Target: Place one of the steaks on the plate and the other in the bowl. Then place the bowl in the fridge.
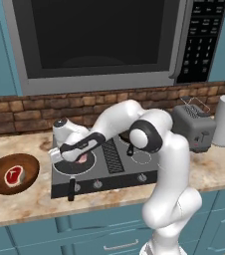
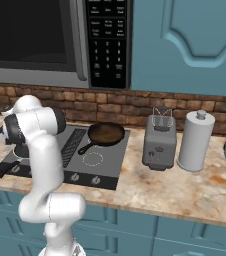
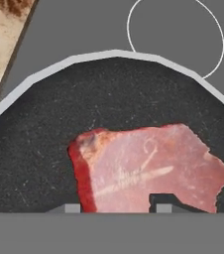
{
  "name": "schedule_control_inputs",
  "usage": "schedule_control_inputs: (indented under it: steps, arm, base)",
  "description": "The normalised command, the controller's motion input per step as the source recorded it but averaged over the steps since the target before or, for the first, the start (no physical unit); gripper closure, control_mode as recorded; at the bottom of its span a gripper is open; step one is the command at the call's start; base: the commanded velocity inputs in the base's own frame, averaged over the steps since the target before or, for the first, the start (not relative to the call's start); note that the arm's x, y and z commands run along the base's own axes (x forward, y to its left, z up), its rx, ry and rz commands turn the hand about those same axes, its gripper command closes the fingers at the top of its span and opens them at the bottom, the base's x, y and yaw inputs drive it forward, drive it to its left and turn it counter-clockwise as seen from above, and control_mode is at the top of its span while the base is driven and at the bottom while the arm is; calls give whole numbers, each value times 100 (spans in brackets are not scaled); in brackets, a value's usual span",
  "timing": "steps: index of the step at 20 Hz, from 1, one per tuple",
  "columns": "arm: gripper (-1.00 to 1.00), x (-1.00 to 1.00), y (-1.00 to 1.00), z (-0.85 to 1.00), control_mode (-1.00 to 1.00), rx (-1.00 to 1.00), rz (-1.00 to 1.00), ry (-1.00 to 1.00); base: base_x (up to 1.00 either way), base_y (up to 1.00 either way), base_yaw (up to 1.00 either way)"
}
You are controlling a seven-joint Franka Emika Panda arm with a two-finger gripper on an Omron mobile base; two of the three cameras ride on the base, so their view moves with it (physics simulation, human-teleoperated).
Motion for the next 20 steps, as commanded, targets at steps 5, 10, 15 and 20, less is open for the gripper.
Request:
schedule_control_inputs:
  steps: [5,10,15,20]
  arm:
    - [100,-26,-10,1,-100,0,0,0]
    - [100,-48,-3,16,-100,0,0,-3]
    - [100,-27,0,53,-100,-4,1,-18]
    - [100,-48,-18,57,-100,-2,0,-11]
  base:
    - [0,0,0]
    - [0,0,0]
    - [0,0,0]
    - [0,0,0]
